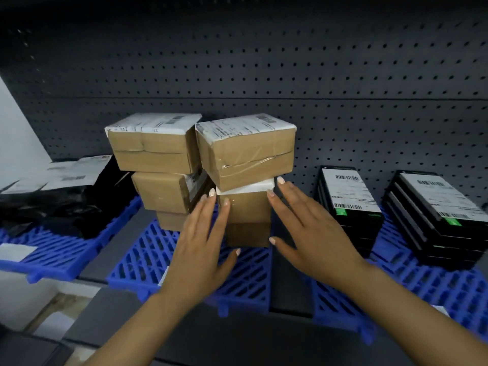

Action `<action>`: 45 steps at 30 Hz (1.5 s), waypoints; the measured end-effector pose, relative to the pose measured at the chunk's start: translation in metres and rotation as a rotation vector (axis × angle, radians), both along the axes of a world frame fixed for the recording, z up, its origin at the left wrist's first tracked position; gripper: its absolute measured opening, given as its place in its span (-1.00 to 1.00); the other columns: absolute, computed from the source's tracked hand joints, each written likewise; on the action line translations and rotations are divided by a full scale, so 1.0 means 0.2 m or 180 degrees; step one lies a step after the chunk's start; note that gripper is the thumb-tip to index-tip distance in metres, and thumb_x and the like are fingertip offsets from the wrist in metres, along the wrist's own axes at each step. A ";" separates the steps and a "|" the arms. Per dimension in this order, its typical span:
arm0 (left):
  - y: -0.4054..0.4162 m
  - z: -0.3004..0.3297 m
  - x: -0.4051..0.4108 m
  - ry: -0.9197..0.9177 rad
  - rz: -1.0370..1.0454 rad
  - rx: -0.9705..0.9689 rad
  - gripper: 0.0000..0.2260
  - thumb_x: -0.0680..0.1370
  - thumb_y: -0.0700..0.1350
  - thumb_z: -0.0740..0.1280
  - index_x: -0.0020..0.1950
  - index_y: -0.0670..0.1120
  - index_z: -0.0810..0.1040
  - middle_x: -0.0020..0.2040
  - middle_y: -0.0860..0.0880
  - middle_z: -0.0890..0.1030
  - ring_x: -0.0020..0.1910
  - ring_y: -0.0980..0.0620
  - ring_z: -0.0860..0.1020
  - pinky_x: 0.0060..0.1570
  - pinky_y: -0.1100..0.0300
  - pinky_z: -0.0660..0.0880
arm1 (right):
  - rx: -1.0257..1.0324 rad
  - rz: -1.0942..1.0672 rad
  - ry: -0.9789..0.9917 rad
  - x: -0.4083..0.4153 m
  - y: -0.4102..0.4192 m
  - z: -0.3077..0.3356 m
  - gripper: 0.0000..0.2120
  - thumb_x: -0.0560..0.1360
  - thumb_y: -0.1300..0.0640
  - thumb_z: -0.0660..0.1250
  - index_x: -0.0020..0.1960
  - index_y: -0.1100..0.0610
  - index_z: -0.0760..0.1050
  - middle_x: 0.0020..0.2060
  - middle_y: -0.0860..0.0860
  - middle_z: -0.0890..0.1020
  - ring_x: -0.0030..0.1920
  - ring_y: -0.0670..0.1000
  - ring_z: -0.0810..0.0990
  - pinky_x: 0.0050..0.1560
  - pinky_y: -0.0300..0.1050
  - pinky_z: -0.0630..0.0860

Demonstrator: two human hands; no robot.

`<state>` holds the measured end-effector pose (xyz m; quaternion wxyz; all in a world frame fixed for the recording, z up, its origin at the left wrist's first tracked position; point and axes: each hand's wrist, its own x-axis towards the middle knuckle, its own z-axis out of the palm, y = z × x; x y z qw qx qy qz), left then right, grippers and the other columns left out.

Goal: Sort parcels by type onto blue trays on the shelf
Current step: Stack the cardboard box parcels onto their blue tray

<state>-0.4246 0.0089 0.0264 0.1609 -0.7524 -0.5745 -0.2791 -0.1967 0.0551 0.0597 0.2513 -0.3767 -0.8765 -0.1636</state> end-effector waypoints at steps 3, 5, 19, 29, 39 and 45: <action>0.04 -0.01 -0.05 0.0088 -0.0235 -0.0062 -0.23 0.51 0.11 0.31 0.56 -0.13 -0.02 0.55 -0.19 -0.03 0.53 -0.16 0.01 0.40 -0.14 0.22 | 0.0088 -0.0065 0.0126 -0.07 -0.01 -0.01 -0.30 0.50 -0.07 0.28 0.52 0.14 0.09 0.53 0.11 0.06 0.50 0.10 0.12 0.34 0.12 0.35; 0.07 -0.01 -0.06 0.0082 -0.0390 -0.0128 -0.20 0.51 0.13 0.31 0.57 -0.09 -0.07 0.56 -0.18 -0.08 0.52 -0.16 0.02 0.41 -0.07 0.19 | 0.0168 -0.0136 0.0181 -0.11 -0.01 -0.01 -0.29 0.48 -0.04 0.32 0.52 0.15 0.11 0.53 0.12 0.07 0.49 0.10 0.14 0.34 0.10 0.36; 0.25 0.04 -0.11 -0.0340 -0.0836 -0.0060 -0.02 0.50 0.01 0.39 0.45 0.14 -0.45 0.54 0.05 -0.30 0.43 0.20 -0.08 0.34 0.20 0.11 | 0.0362 -0.0548 0.0008 -0.21 0.04 -0.04 -0.22 0.42 0.06 0.43 0.52 0.13 0.12 0.51 0.16 0.10 0.47 0.17 0.20 0.29 0.17 0.38; 0.35 -0.02 -0.10 0.0345 -0.0479 0.0265 0.01 0.29 -0.02 0.58 0.55 -0.17 0.03 0.54 -0.22 0.04 0.50 -0.21 0.08 0.36 -0.14 0.22 | 0.0529 -0.0754 -0.0154 -0.23 0.11 -0.05 -0.15 0.35 0.05 0.50 0.51 0.07 0.14 0.50 0.17 0.12 0.48 0.18 0.17 0.35 0.17 0.31; 0.47 -0.04 -0.09 0.0831 -0.0250 0.0449 -0.08 0.27 -0.22 0.55 0.53 -0.16 0.13 0.54 -0.22 0.04 0.51 -0.22 0.05 0.41 -0.19 0.15 | 0.0470 -0.0815 -0.0046 -0.23 0.25 -0.05 -0.18 0.33 0.12 0.51 0.50 0.06 0.20 0.49 0.18 0.16 0.46 0.19 0.20 0.31 0.16 0.37; 0.50 -0.05 -0.07 0.0863 -0.0225 0.0382 -0.10 0.30 -0.18 0.53 0.53 -0.14 0.12 0.55 -0.21 0.04 0.51 -0.22 0.07 0.41 -0.20 0.15 | 0.0511 -0.0825 -0.0037 -0.22 0.28 -0.07 -0.18 0.37 0.10 0.49 0.51 0.03 0.15 0.50 0.17 0.15 0.47 0.19 0.19 0.32 0.16 0.36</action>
